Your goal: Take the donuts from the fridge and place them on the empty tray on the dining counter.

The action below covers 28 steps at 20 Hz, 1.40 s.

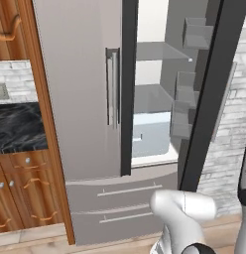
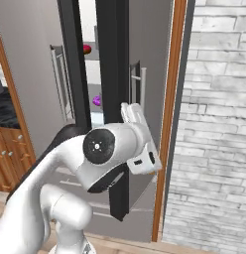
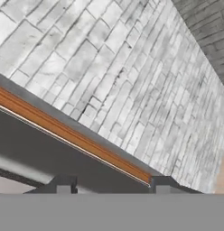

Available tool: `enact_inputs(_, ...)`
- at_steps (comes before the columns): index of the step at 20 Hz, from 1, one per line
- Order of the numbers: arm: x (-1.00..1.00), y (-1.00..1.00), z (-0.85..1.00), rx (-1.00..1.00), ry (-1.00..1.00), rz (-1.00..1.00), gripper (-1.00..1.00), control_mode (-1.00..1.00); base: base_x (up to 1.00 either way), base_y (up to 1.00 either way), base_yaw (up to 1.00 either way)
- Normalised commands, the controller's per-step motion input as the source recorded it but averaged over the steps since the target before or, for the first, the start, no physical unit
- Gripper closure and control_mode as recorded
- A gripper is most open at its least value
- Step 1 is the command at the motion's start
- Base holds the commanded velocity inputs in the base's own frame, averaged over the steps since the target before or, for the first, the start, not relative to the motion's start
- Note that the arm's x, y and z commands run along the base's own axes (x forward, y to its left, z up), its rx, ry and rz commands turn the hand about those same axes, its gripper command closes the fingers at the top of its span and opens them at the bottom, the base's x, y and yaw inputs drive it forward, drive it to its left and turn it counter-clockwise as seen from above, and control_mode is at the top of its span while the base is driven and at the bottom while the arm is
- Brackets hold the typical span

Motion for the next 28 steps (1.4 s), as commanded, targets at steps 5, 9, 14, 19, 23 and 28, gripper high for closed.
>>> enact_inputs(5,-0.93,0.99,0.73,-0.25,0.0,-0.12,-1.0,-1.0,0.0,0.0,0.0)
enact_inputs(9,-0.26,1.0,0.58,-0.48,-0.1,-0.03,-1.0,-1.0,0.0,0.0,0.0)
enact_inputs(14,-0.02,1.0,0.11,-0.36,-0.15,0.0,-1.0,-1.0,0.0,0.0,0.0)
enact_inputs(19,0.4,1.0,-0.17,-0.37,-0.12,-0.07,-1.0,-1.0,0.0,0.0,0.0)
enact_inputs(23,0.59,0.87,-0.34,-0.29,-0.07,-0.17,-1.0,-1.0,0.0,0.0,0.0)
enact_inputs(28,0.81,0.23,-0.84,-0.18,-0.07,-0.1,-1.0,-1.0,0.0,0.0,0.0)
